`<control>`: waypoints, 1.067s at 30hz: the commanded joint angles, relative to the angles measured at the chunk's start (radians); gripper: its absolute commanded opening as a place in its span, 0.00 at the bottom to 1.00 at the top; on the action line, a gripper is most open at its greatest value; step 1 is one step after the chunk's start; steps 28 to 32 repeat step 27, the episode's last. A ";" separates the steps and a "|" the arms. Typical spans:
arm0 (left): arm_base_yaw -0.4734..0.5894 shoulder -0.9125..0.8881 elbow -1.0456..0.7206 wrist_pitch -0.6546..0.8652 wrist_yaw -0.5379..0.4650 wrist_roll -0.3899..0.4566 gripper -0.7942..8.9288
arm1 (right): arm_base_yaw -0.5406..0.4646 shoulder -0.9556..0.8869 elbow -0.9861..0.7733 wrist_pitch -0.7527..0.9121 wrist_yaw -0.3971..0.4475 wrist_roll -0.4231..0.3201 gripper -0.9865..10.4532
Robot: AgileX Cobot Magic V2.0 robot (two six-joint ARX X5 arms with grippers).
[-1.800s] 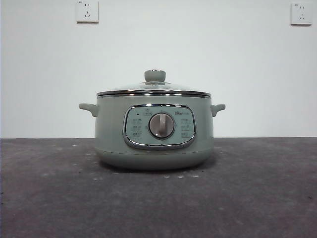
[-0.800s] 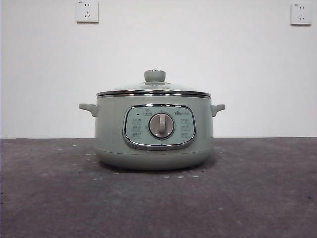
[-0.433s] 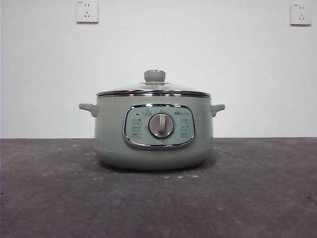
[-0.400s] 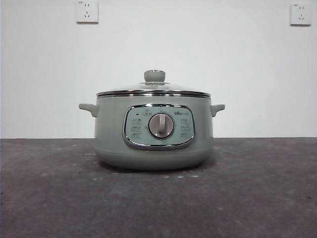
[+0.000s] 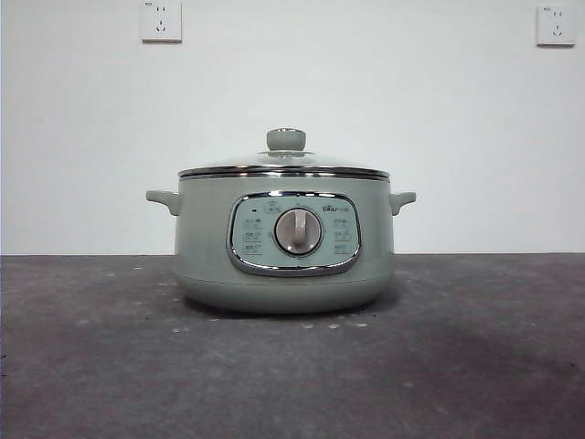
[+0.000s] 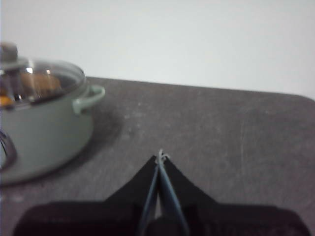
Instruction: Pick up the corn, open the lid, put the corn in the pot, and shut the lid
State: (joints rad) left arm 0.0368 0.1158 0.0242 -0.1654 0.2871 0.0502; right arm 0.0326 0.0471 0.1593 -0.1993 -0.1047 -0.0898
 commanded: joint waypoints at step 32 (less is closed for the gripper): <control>0.003 0.018 -0.009 0.000 0.000 -0.009 0.08 | 0.000 -0.039 -0.140 0.013 0.008 0.042 0.09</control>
